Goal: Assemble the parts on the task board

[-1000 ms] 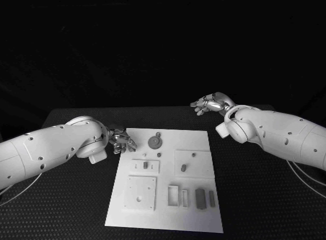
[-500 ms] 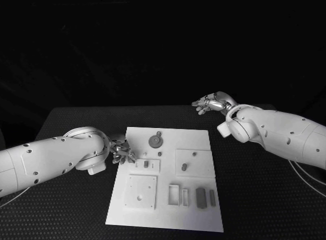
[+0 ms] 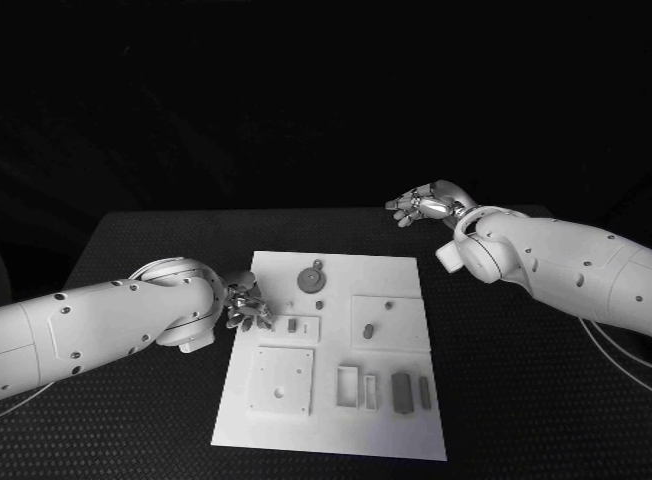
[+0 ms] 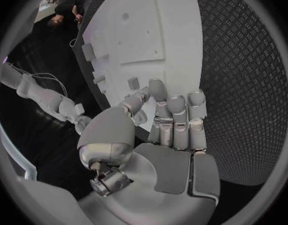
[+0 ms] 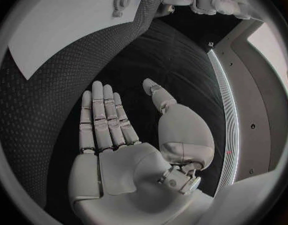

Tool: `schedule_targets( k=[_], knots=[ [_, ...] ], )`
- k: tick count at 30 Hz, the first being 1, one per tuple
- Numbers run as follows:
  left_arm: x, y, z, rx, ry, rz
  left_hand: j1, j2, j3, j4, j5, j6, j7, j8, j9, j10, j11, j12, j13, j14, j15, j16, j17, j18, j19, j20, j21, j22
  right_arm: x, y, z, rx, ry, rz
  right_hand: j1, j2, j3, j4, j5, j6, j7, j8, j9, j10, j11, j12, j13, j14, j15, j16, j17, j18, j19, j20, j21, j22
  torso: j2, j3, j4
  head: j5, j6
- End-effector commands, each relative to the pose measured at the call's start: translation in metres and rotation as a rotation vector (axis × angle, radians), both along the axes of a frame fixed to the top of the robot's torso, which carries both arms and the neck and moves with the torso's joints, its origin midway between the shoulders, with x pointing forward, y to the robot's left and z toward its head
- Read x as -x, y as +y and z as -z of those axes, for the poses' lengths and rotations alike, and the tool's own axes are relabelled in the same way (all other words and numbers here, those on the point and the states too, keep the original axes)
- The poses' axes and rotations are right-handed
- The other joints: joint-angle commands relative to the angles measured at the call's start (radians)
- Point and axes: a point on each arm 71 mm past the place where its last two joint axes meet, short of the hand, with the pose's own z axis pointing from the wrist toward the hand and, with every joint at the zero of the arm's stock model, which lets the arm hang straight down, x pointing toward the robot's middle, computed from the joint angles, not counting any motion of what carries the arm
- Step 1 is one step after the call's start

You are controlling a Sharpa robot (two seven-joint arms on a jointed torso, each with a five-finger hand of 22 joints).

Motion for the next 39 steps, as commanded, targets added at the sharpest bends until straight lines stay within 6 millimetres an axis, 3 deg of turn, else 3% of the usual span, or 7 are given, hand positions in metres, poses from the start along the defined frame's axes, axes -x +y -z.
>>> schedule_targets(
  k=[1, 39],
  knots=[
    [-0.0008, -0.0034, -0.0016, -0.012, -0.041, 0.006, -0.006, -0.001, 0.000, -0.003, 0.005, 0.052, -0.045, 0.005, 0.080, 0.008, 0.001, 0.007, -0.001, 0.016, -0.009, 0.005, -0.001, 0.006, 0.008, -0.110, 0.007, 0.022, 0.0005, 0.0017, 0.0002, -0.004, 0.003, -0.016, -0.009, 0.002, 0.004, 0.000, 0.003, -0.005, 0.004, 0.007, -0.002, 0.002, 0.000, -0.002, -0.001, -0.005, 0.000, -0.004, -0.001, -0.009, -0.005, 0.000, -0.006, 0.001, 0.000, 0.0000, -0.0001, -0.001, 0.000],
    [0.0012, -0.0128, 0.0013, -0.073, -0.029, 0.080, -0.006, -0.003, 0.003, -0.009, 0.006, 0.054, -0.046, 0.001, 0.084, 0.008, 0.000, 0.010, -0.001, 0.018, -0.011, 0.006, -0.003, 0.008, 0.010, -0.112, 0.010, 0.022, 0.0013, 0.0023, 0.0008, -0.005, 0.005, -0.020, -0.009, 0.003, 0.004, 0.001, 0.004, -0.006, 0.004, 0.007, -0.003, 0.002, 0.001, -0.002, -0.002, -0.006, 0.001, -0.004, -0.002, -0.009, -0.005, 0.000, -0.007, 0.003, -0.001, 0.0003, -0.0005, 0.000, -0.003]
  ],
)
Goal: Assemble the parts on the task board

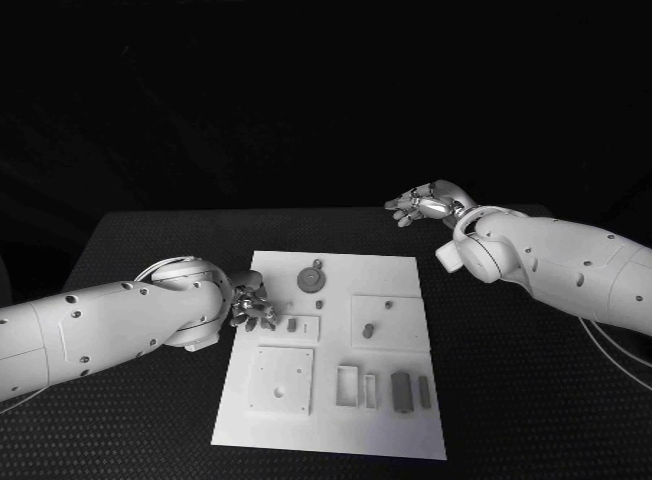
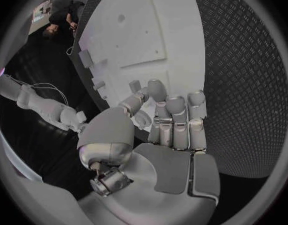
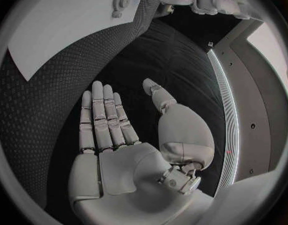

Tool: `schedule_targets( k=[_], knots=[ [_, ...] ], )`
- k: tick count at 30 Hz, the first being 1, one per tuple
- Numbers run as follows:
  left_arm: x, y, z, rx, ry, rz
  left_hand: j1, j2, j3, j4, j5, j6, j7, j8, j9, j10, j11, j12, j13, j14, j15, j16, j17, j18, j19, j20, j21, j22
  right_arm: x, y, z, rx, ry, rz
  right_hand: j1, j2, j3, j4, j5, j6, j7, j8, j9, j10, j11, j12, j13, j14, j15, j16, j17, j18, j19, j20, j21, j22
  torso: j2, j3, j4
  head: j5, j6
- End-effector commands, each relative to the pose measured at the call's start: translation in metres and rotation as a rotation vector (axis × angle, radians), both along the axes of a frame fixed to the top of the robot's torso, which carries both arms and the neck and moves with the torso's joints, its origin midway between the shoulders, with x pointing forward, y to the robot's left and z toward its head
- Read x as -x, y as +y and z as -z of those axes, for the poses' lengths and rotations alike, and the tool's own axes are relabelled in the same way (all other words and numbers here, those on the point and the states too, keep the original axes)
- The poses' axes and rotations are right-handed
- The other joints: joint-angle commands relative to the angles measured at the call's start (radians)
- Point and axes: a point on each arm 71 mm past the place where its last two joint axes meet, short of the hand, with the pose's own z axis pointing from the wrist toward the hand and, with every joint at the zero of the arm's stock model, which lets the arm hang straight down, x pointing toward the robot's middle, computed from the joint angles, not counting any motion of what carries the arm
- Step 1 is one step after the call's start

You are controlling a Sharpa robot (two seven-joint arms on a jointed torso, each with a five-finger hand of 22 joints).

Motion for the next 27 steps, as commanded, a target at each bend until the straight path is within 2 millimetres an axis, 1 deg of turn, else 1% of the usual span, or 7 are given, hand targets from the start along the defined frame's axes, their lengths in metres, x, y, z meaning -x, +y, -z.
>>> schedule_targets(
  k=[1, 6, 21, 24, 25, 26, 27],
  knots=[
    [0.0006, -0.0005, 0.0016, -0.019, 0.004, 0.017, 0.005, 0.007, 0.001, -0.007, 0.006, 0.045, -0.035, 0.007, 0.000, 0.007, -0.002, 0.006, -0.001, 0.004, -0.006, 0.006, -0.001, 0.008, 0.010, -0.112, 0.007, 0.021, 0.0006, 0.0018, 0.0004, -0.004, 0.003, -0.017, -0.009, 0.003, 0.004, 0.001, 0.004, -0.004, 0.002, 0.002, -0.002, 0.002, 0.000, -0.002, -0.002, -0.006, 0.001, -0.004, -0.001, -0.009, -0.005, 0.000, -0.003, 0.002, 0.000, -0.0004, -0.0004, 0.000, -0.001],
    [0.0015, -0.0017, 0.0042, -0.016, 0.005, 0.017, 0.005, 0.007, 0.002, -0.008, 0.006, 0.045, -0.035, 0.006, 0.000, 0.006, -0.002, 0.006, -0.001, 0.004, -0.006, 0.006, -0.002, 0.008, 0.010, -0.112, 0.007, 0.021, 0.0007, 0.0020, 0.0005, -0.005, 0.004, -0.017, -0.009, 0.003, 0.004, 0.001, 0.004, -0.004, 0.002, 0.003, -0.002, 0.002, 0.000, -0.002, -0.002, -0.006, 0.001, -0.004, -0.001, -0.009, -0.005, 0.000, -0.003, 0.002, 0.000, 0.0000, 0.0001, -0.003, -0.001],
    [0.0028, -0.0034, 0.0058, -0.029, 0.018, 0.028, 0.003, 0.006, 0.002, -0.008, 0.005, 0.045, -0.034, 0.004, 0.000, 0.006, -0.002, 0.006, -0.001, 0.005, -0.007, 0.006, -0.002, 0.008, 0.010, -0.112, 0.007, 0.021, 0.0012, 0.0021, 0.0006, -0.006, 0.005, -0.018, -0.010, 0.003, 0.004, 0.001, 0.004, -0.004, 0.002, 0.003, -0.002, 0.002, 0.000, -0.002, -0.002, -0.007, 0.001, -0.004, -0.001, -0.008, -0.005, 0.000, -0.004, 0.002, 0.000, -0.0004, 0.0002, -0.003, -0.001],
    [0.0023, -0.0033, 0.0061, -0.036, 0.020, 0.026, -0.009, -0.009, -0.002, 0.001, -0.014, 0.042, -0.032, -0.005, -0.002, 0.005, -0.002, 0.007, -0.001, 0.005, -0.007, 0.005, -0.004, 0.008, 0.010, -0.112, 0.009, 0.020, 0.0013, 0.0022, 0.0006, -0.006, 0.006, -0.018, -0.010, 0.003, 0.004, 0.001, 0.004, -0.004, 0.002, 0.003, -0.002, 0.002, 0.000, -0.002, -0.002, -0.007, 0.001, -0.004, -0.001, -0.008, -0.005, 0.000, -0.004, 0.003, 0.001, -0.0001, 0.0006, -0.003, -0.001],
    [0.0021, -0.0033, 0.0062, -0.037, 0.020, 0.026, -0.018, -0.021, -0.004, 0.010, -0.043, 0.040, -0.032, -0.011, -0.005, 0.005, -0.002, 0.007, -0.002, 0.004, -0.007, 0.005, -0.006, 0.008, 0.010, -0.112, 0.009, 0.019, 0.0013, 0.0023, 0.0007, -0.007, 0.006, -0.019, -0.010, 0.003, 0.004, 0.001, 0.004, -0.004, 0.002, 0.003, -0.002, 0.002, 0.000, -0.002, -0.002, -0.007, 0.001, -0.004, -0.001, -0.008, -0.005, 0.000, -0.004, 0.003, 0.001, 0.0000, 0.0005, -0.003, -0.001],
    [0.0017, -0.0030, 0.0062, -0.037, 0.019, 0.023, -0.029, -0.042, -0.006, 0.025, -0.078, 0.037, -0.030, -0.022, -0.012, 0.003, -0.002, 0.006, -0.003, 0.004, -0.008, 0.004, -0.007, 0.009, 0.010, -0.113, 0.008, 0.018, 0.0014, 0.0024, 0.0006, -0.007, 0.006, -0.019, -0.010, 0.003, 0.004, 0.001, 0.004, -0.004, 0.002, 0.003, -0.002, 0.002, 0.000, -0.002, -0.002, -0.007, 0.001, -0.004, -0.001, -0.008, -0.005, 0.000, -0.004, 0.003, 0.000, 0.0001, 0.0002, -0.003, -0.001],
    [0.0014, -0.0028, 0.0062, -0.039, 0.019, 0.022, -0.034, -0.049, -0.005, 0.033, -0.082, 0.036, -0.029, -0.027, -0.016, 0.003, -0.002, 0.006, -0.004, 0.004, -0.009, 0.003, -0.009, 0.010, 0.010, -0.114, 0.008, 0.018, 0.0015, 0.0027, 0.0006, -0.008, 0.006, -0.020, -0.010, 0.003, 0.004, 0.001, 0.004, -0.004, 0.002, 0.003, -0.002, 0.002, 0.000, -0.002, -0.002, -0.007, 0.001, -0.004, -0.001, -0.008, -0.005, 0.000, -0.004, 0.003, 0.000, 0.0000, 0.0002, -0.004, -0.001]
  ],
)
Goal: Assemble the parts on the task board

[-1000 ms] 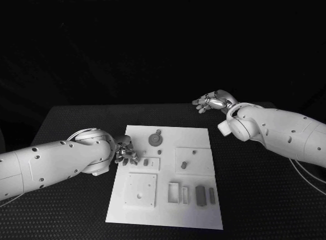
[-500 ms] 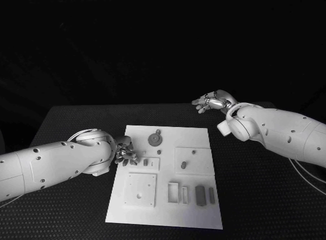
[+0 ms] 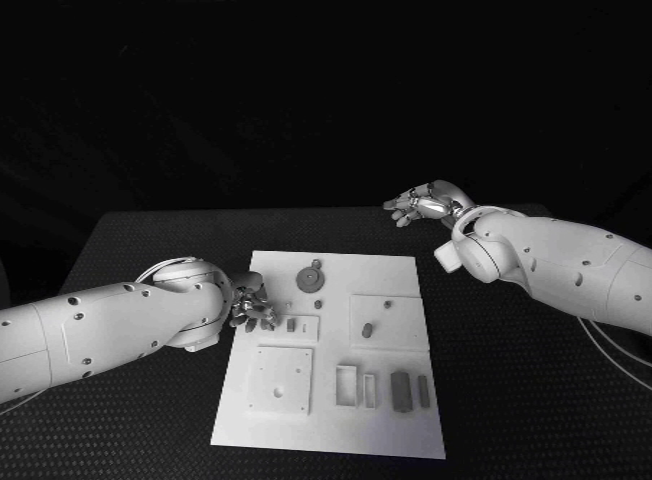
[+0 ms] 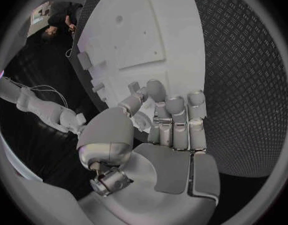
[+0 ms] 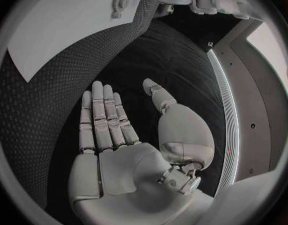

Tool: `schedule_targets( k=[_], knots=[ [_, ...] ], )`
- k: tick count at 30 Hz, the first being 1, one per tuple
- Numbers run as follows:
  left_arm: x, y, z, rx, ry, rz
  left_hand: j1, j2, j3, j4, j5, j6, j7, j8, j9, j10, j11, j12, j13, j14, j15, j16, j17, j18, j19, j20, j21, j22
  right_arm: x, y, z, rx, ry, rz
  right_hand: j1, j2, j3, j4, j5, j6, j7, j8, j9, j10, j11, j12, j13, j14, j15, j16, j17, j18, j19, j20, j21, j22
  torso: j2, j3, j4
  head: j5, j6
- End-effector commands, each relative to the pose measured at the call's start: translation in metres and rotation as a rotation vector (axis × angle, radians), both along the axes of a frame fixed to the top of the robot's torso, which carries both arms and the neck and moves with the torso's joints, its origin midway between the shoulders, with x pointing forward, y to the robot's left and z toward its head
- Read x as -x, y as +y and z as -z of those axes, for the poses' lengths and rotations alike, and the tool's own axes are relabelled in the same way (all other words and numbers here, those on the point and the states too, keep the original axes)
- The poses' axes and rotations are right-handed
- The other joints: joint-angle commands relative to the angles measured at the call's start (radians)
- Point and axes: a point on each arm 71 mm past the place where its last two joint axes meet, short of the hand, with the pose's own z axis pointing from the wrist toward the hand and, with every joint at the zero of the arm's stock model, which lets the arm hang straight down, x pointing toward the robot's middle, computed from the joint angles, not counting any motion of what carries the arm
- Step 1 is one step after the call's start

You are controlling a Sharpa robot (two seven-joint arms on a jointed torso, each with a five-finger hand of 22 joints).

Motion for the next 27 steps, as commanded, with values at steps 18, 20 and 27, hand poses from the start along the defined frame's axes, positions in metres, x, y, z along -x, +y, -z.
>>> schedule_targets(
  k=[18, 20, 27],
  knots=[
    [-0.0020, 0.0029, 0.0037, -0.042, -0.010, 0.001, -0.122, -0.128, -0.028, 0.113, -0.046, 0.029, -0.015, -0.032, -0.019, 0.003, -0.006, 0.006, -0.002, -0.001, -0.012, 0.009, -0.006, 0.015, 0.006, -0.114, 0.003, 0.017, 0.0012, 0.0029, 0.0003, -0.008, 0.006, -0.020, -0.010, 0.002, 0.004, 0.001, 0.004, -0.004, 0.002, 0.003, -0.002, 0.002, 0.001, -0.002, -0.002, -0.007, 0.001, -0.004, -0.002, -0.008, -0.005, 0.000, -0.005, 0.003, 0.000, -0.0003, 0.0001, -0.002, 0.000],
    [-0.0030, 0.0044, 0.0033, -0.041, -0.020, -0.005, -0.121, -0.125, -0.026, 0.115, -0.046, 0.031, -0.016, -0.031, -0.018, 0.003, -0.007, 0.007, -0.002, 0.000, -0.013, 0.010, -0.005, 0.016, 0.007, -0.115, 0.003, 0.018, 0.0012, 0.0030, 0.0004, -0.008, 0.006, -0.021, -0.010, 0.002, 0.004, 0.001, 0.004, -0.005, 0.002, 0.003, -0.002, 0.002, 0.001, -0.002, -0.002, -0.007, 0.001, -0.004, -0.002, -0.008, -0.005, 0.000, -0.005, 0.003, 0.000, -0.0002, 0.0001, -0.002, 0.000],
    [-0.0060, 0.0093, 0.0006, -0.009, -0.062, -0.034, -0.150, -0.150, -0.028, 0.149, -0.047, 0.032, -0.016, -0.032, -0.016, 0.001, -0.007, 0.009, -0.001, -0.001, -0.015, 0.010, -0.007, 0.016, 0.009, -0.115, 0.003, 0.016, 0.0010, 0.0023, 0.0007, -0.007, 0.006, -0.018, -0.010, 0.003, 0.004, 0.001, 0.004, -0.004, 0.002, 0.003, -0.002, 0.002, 0.001, -0.002, -0.002, -0.008, 0.002, -0.004, -0.002, -0.008, -0.005, 0.001, -0.006, 0.003, 0.000, -0.0004, -0.0010, -0.002, 0.002]
  ],
)
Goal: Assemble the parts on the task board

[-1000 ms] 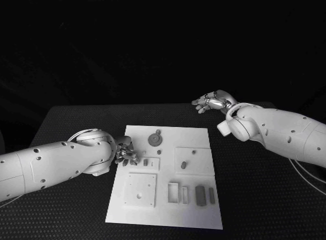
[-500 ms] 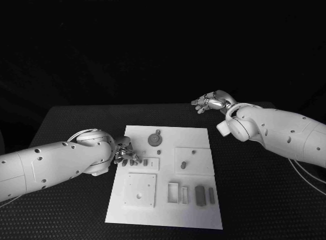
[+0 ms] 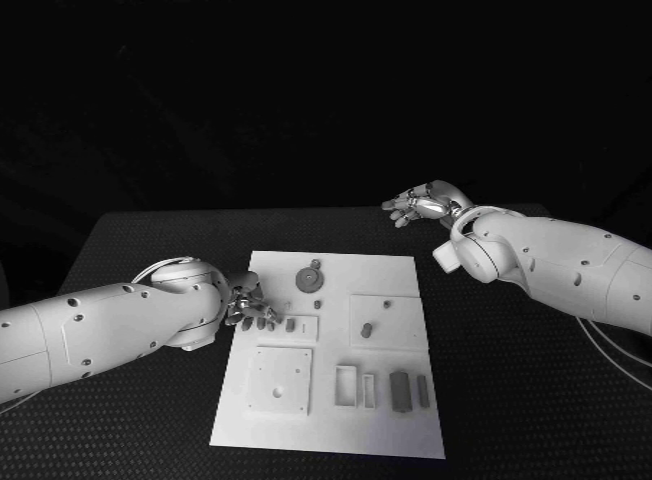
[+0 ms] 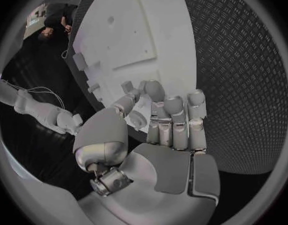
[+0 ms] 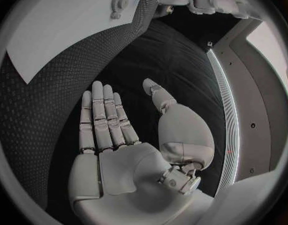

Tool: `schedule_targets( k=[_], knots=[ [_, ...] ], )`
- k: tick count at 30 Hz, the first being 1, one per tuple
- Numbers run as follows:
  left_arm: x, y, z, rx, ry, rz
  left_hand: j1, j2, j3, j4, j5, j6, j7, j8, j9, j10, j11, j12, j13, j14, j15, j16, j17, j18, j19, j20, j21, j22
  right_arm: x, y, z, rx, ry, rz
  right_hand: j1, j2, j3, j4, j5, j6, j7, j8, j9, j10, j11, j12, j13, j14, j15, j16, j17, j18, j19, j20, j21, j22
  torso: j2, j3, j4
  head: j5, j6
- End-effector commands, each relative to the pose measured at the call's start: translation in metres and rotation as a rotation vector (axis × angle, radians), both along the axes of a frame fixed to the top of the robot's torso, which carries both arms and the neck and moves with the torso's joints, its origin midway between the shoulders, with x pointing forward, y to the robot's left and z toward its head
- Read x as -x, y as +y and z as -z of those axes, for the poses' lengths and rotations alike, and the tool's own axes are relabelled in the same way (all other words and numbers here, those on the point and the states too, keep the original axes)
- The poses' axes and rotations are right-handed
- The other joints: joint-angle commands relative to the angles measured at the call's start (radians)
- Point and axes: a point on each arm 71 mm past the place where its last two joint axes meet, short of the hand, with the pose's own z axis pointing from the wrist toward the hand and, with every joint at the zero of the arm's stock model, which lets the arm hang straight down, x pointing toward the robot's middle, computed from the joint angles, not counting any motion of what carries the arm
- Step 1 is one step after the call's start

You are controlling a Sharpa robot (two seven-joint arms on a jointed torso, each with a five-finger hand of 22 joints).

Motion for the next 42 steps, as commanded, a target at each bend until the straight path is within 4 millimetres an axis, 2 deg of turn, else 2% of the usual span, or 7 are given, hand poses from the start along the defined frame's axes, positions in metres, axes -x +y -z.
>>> schedule_targets(
  k=[1, 9, 17, 19, 24, 27, 42],
  knots=[
    [-0.002, 0.002, -0.002, 0.034, -0.047, -0.027, -0.031, -0.022, 0.002, 0.035, -0.005, 0.007, 0.001, -0.005, 0.001, -0.001, -0.006, 0.004, 0.001, 0.000, -0.007, 0.005, -0.002, 0.017, 0.006, -0.118, 0.002, 0.016, 0.000, 0.001, 0.001, -0.004, 0.003, -0.014, -0.010, 0.003, 0.004, 0.001, 0.004, -0.005, 0.002, 0.003, -0.001, 0.002, 0.001, -0.002, -0.001, -0.008, 0.002, -0.004, -0.001, -0.008, -0.005, 0.001, -0.006, 0.001, 0.000, -0.0005, -0.0002, -0.001, 0.002],
    [-0.004, 0.001, -0.008, 0.208, -0.056, -0.093, -0.045, -0.122, 0.062, 0.149, -0.005, -0.041, 0.020, -0.030, 0.006, -0.056, 0.013, -0.038, -0.018, -0.051, 0.011, -0.042, -0.026, 0.011, -0.035, -0.107, -0.032, 0.007, 0.000, 0.000, 0.001, -0.003, 0.004, -0.012, -0.010, 0.003, 0.005, 0.001, 0.004, -0.005, 0.002, 0.004, -0.001, 0.002, 0.001, -0.002, -0.001, -0.008, 0.002, -0.003, -0.001, -0.008, -0.005, 0.001, -0.006, 0.002, 0.000, 0.0003, -0.0005, -0.004, 0.004],
    [-0.011, -0.004, -0.022, 0.427, -0.141, -0.108, 0.012, -0.151, 0.037, 0.128, -0.004, -0.167, 0.082, -0.104, -0.029, -0.214, 0.074, -0.172, -0.079, -0.177, 0.080, -0.190, -0.098, -0.020, -0.155, -0.048, -0.137, -0.026, 0.000, 0.000, 0.002, -0.003, 0.006, -0.012, -0.010, 0.004, 0.005, 0.001, 0.004, -0.005, 0.002, 0.004, -0.001, 0.002, 0.001, -0.002, -0.001, -0.008, 0.002, -0.003, -0.001, -0.008, -0.005, 0.001, -0.006, 0.002, 0.000, 0.0012, 0.0000, -0.006, 0.009],
    [-0.014, -0.006, -0.027, 0.467, -0.214, -0.082, 0.046, -0.144, 0.039, 0.106, -0.003, -0.172, 0.087, -0.107, -0.033, -0.227, 0.079, -0.185, -0.085, -0.187, 0.087, -0.203, -0.104, -0.020, -0.164, -0.041, -0.146, -0.028, 0.000, -0.001, 0.002, -0.002, 0.005, -0.010, -0.009, 0.004, 0.005, 0.000, 0.004, -0.005, 0.002, 0.004, -0.001, 0.002, 0.001, -0.002, -0.001, -0.008, 0.002, -0.003, -0.001, -0.008, -0.005, 0.001, -0.006, 0.002, 0.000, 0.0007, 0.0001, -0.007, 0.010],
    [-0.015, -0.020, -0.037, 0.471, -0.357, 0.094, 0.282, -0.068, 0.059, -0.079, 0.007, -0.166, 0.088, -0.106, -0.049, -0.263, 0.100, -0.242, -0.128, -0.220, 0.117, -0.232, -0.115, -0.021, -0.199, -0.008, -0.174, -0.023, -0.001, -0.003, 0.002, 0.000, 0.005, -0.004, -0.009, 0.004, 0.005, 0.000, 0.004, -0.005, 0.002, 0.004, -0.001, 0.002, 0.001, -0.002, -0.001, -0.008, 0.002, -0.003, -0.001, -0.008, -0.005, 0.001, -0.006, 0.002, 0.000, 0.0007, 0.0013, -0.009, 0.012],
    [-0.013, -0.030, -0.039, 0.468, -0.396, 0.184, 0.388, -0.067, 0.075, -0.165, 0.022, -0.163, 0.079, -0.107, -0.059, -0.280, 0.117, -0.279, -0.158, -0.228, 0.125, -0.242, -0.118, -0.023, -0.203, -0.001, -0.181, -0.020, -0.001, -0.005, 0.002, 0.002, 0.004, 0.000, -0.009, 0.004, 0.006, 0.000, 0.004, -0.005, 0.002, 0.004, -0.002, 0.002, 0.000, -0.002, -0.002, -0.008, 0.002, -0.003, -0.001, -0.008, -0.005, 0.001, -0.007, 0.003, 0.001, -0.0003, 0.0018, -0.011, 0.013],
    [-0.007, -0.079, -0.020, 0.284, -0.436, 0.523, 0.451, -0.091, 0.052, -0.215, 0.022, -0.208, 0.057, -0.156, -0.145, -0.317, 0.133, -0.512, -0.322, -0.122, 0.119, -0.219, -0.108, -0.015, -0.139, -0.007, -0.189, -0.001, -0.002, -0.003, 0.002, 0.001, 0.004, -0.004, -0.007, 0.005, 0.007, 0.000, 0.004, -0.005, 0.002, 0.004, -0.002, 0.002, 0.000, -0.001, -0.002, -0.008, 0.001, -0.003, -0.001, -0.008, -0.005, 0.001, -0.007, 0.004, 0.002, -0.0007, -0.0028, -0.015, 0.015]
  ],
)
